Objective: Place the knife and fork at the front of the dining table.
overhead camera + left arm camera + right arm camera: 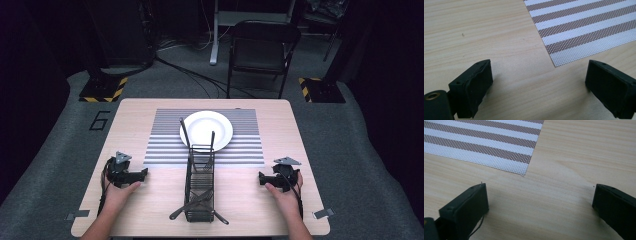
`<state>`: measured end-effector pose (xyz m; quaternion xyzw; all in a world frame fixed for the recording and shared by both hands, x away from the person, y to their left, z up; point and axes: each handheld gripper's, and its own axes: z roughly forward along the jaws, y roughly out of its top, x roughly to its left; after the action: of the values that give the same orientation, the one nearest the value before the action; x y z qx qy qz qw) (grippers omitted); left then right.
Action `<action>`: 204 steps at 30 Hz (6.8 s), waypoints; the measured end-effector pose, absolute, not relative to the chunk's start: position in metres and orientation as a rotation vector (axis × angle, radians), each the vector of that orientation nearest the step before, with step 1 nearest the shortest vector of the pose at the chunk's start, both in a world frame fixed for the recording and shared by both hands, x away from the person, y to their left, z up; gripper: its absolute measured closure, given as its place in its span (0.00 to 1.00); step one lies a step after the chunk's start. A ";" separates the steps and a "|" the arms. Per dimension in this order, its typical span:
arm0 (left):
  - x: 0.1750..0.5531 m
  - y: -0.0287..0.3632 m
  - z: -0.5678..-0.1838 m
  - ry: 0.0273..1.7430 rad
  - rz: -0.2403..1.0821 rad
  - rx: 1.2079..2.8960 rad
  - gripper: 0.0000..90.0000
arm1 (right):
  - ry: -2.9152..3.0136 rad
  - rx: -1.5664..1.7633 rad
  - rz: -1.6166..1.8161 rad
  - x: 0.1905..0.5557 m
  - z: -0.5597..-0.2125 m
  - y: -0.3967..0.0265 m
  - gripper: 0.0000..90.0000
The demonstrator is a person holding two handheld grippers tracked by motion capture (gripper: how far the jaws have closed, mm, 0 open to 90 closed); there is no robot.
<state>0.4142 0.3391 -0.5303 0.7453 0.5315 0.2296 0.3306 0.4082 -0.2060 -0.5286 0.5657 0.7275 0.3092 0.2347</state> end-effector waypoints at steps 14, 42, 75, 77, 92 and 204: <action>0.414 0.339 -0.530 1.384 0.597 1.951 0.08 | 1.993 1.555 0.850 0.408 -0.529 -0.206 0.00; 0.414 0.339 -0.530 1.380 0.594 1.951 0.08 | 2.008 1.537 0.926 0.400 -0.512 -0.200 0.19; 0.413 0.339 -0.530 1.364 0.592 1.960 0.08 | 2.205 1.266 1.033 0.382 -0.462 -0.144 0.31; 0.413 0.339 -0.530 1.362 0.585 1.967 0.08 | 2.206 1.256 1.033 0.382 -0.460 -0.142 0.32; 0.413 0.339 -0.530 1.348 0.576 1.980 0.08 | 2.238 1.171 1.096 0.389 -0.422 -0.106 0.39; 0.413 0.339 -0.530 1.346 0.576 1.980 0.08 | 2.401 0.969 1.127 0.422 -0.407 -0.022 0.97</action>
<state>0.4126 0.3388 -0.5297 0.7583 0.5152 0.2206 0.3330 0.4225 -0.0222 -0.4066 0.3387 0.8397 0.3939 0.1583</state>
